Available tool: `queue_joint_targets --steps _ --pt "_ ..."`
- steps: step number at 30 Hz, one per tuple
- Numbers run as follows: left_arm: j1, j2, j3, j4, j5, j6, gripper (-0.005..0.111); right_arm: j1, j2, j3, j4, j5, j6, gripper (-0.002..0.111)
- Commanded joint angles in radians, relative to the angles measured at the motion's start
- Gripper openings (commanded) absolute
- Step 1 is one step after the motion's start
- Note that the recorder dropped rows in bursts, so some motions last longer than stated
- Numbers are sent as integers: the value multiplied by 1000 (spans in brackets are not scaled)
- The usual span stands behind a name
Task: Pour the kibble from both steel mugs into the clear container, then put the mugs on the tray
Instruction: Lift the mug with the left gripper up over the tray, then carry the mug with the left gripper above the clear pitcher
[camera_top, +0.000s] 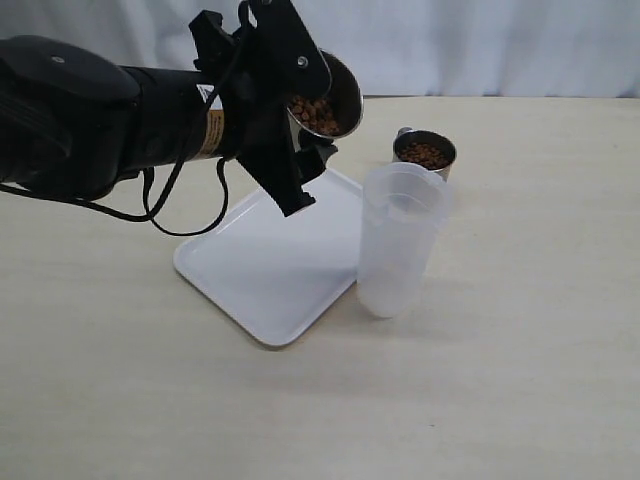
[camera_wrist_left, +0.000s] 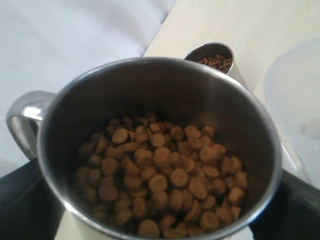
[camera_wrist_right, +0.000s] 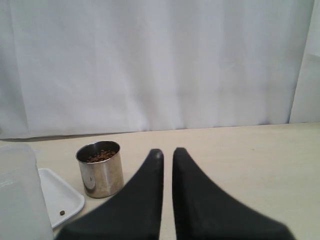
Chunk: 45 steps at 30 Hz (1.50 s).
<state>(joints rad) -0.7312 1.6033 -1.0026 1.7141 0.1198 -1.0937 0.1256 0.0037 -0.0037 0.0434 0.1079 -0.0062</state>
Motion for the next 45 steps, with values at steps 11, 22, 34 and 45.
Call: queue_joint_targets --steps 11,22,34,45 --pt "-3 -4 -9 -6 12 6 0 -6 -4 4 5 1 -3 5" --pt "-3 -4 -9 -23 -1 2 0 -6 -4 4 5 1 -3 5" --pt "-3 -4 -12 -777 -95 903 0 -6 -4 4 5 1 -3 5" --pt "-3 -4 -51 -779 -5 974 0 -6 -4 4 5 1 -3 5"
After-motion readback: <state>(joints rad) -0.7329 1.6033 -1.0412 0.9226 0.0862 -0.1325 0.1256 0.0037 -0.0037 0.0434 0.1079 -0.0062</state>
